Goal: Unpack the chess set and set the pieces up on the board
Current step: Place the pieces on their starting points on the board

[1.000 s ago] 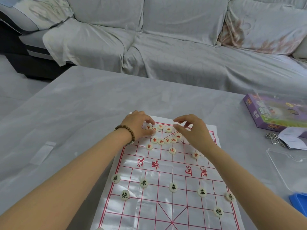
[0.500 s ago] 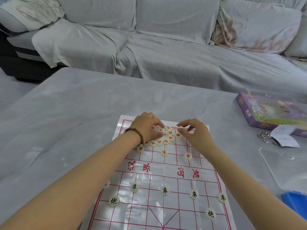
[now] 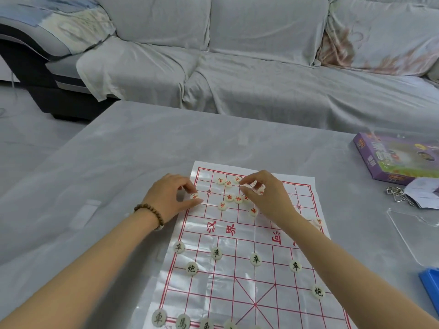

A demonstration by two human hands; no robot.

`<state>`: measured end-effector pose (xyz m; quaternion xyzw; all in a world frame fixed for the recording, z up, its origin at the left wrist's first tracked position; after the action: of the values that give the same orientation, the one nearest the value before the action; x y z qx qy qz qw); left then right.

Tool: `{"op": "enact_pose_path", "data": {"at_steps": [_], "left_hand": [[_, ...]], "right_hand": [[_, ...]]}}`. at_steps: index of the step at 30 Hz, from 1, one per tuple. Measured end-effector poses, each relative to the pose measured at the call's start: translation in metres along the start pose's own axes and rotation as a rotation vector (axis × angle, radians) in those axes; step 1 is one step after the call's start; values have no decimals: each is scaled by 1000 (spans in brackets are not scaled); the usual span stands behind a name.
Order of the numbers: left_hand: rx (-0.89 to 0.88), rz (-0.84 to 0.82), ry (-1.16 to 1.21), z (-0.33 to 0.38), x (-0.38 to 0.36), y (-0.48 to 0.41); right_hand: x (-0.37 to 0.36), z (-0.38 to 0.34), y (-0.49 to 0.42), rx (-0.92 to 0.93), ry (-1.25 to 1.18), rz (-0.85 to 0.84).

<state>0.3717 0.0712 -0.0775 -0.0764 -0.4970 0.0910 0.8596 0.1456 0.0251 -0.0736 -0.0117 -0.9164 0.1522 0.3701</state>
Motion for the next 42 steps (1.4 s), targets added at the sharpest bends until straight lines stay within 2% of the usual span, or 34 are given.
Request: {"op": "enact_pose_path", "data": {"at_steps": [5, 10, 15, 21, 26, 30, 33, 36, 42], "left_hand": [[11, 15, 16, -11, -3, 18], [14, -50, 102, -18, 3, 18], [64, 11, 151, -24, 6, 17], [66, -7, 113, -20, 4, 15], [73, -25, 107, -18, 6, 15], [22, -1, 0, -3, 6, 8], [-9, 17, 22, 21, -3, -1], [-18, -34, 73, 45, -17, -10], [-31, -131, 30, 72, -34, -27]], "right_hand": [[-14, -14, 9, 12, -2, -46], [-18, -20, 15, 17, 17, -62], [-18, -22, 16, 28, 22, -58], [-16, -20, 14, 31, 36, -44], [1, -11, 7, 14, 10, 28], [29, 4, -5, -14, 16, 108], [41, 16, -11, -45, 54, 49], [43, 25, -10, -42, 94, -65], [43, 24, -6, -22, 119, -190]]}}
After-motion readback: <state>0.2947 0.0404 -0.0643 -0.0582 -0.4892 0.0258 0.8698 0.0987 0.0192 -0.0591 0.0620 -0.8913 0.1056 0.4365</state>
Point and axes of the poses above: each hand's wrist, its own y-axis away from the middle knuckle, its own x-axis out of the back of the hand, z = x × y, the point moved 2 cm from there along -y, towards the middle knuckle, and after that the axes turned 13 degrees about z, right-handed, at the moved point
